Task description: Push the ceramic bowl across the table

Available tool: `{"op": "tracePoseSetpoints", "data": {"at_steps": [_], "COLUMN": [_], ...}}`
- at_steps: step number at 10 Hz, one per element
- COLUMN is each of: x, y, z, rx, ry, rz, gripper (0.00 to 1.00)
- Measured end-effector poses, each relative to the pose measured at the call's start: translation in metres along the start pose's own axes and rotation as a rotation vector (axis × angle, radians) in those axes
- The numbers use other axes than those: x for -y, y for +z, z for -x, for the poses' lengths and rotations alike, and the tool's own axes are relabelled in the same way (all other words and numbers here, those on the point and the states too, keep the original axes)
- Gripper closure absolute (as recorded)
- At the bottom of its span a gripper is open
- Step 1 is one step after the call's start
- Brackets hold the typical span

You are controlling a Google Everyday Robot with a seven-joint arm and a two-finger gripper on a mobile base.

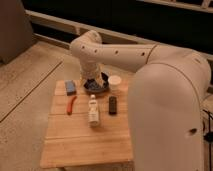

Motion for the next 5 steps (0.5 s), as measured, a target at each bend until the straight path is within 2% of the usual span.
{"op": "tracePoseSetpoints", "data": {"at_steps": [4, 5], "x": [-0.002, 0.002], "y": [0.004, 0.017], "z": [0.0, -0.002], "rx": [-0.008, -0.043], "ry": [0.002, 0.017], "rz": [0.001, -0.007], "gripper": [0.35, 0.35]}}
